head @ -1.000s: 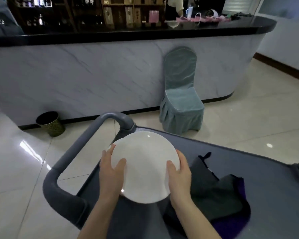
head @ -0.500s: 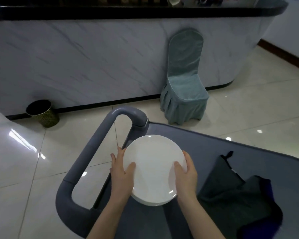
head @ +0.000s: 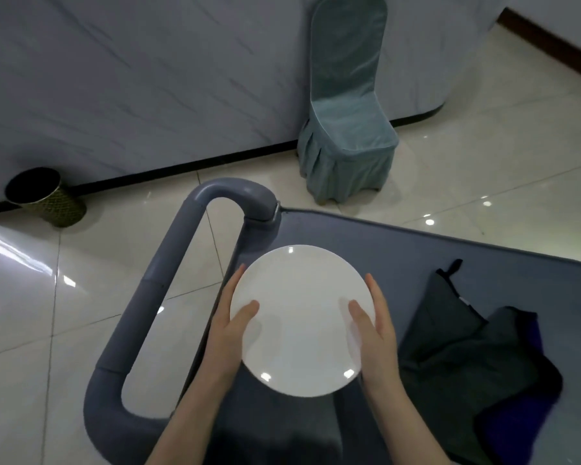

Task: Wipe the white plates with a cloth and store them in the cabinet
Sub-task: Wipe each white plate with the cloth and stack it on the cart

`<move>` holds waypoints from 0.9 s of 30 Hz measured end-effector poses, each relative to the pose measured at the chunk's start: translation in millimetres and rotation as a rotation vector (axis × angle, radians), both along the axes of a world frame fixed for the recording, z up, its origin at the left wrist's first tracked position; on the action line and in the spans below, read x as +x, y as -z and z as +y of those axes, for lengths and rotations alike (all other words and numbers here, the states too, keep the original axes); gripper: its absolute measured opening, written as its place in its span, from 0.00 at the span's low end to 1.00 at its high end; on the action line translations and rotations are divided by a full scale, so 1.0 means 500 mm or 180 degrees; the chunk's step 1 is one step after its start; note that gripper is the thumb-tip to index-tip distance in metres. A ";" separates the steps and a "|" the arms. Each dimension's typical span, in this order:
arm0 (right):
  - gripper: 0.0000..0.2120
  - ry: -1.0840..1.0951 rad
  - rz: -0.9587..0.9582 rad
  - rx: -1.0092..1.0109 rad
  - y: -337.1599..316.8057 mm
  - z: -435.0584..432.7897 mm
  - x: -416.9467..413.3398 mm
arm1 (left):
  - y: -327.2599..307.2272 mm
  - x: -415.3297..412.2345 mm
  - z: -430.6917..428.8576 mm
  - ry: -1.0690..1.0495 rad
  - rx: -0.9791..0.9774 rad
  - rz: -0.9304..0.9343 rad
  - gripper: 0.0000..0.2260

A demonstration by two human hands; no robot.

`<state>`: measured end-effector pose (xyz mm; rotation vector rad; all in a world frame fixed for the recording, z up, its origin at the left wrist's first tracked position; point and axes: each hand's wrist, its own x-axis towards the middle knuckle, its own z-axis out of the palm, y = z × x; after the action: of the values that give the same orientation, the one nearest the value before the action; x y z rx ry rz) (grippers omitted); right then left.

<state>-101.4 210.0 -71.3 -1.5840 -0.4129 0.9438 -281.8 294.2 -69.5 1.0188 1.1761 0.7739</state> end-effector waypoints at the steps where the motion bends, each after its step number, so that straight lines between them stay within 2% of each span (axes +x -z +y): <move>1: 0.23 0.0048 -0.0001 0.0047 0.000 0.002 -0.002 | 0.003 0.001 0.000 -0.0019 -0.0008 -0.0097 0.27; 4: 0.24 0.0160 0.0065 0.0104 0.009 0.003 -0.003 | 0.011 0.000 -0.002 -0.0126 -0.0084 -0.0326 0.31; 13: 0.26 0.0150 0.0009 0.0181 -0.020 0.000 -0.012 | -0.005 0.001 0.000 -0.0246 -0.0169 -0.0515 0.27; 27: 0.24 0.0184 -0.0037 0.0562 -0.131 -0.028 -0.030 | -0.143 -0.019 -0.018 -0.0238 0.0558 -0.0472 0.28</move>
<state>-116.2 196.0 -5.7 -1.4341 -0.4440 0.8313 -291.4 285.2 2.1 1.0465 1.0365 1.0086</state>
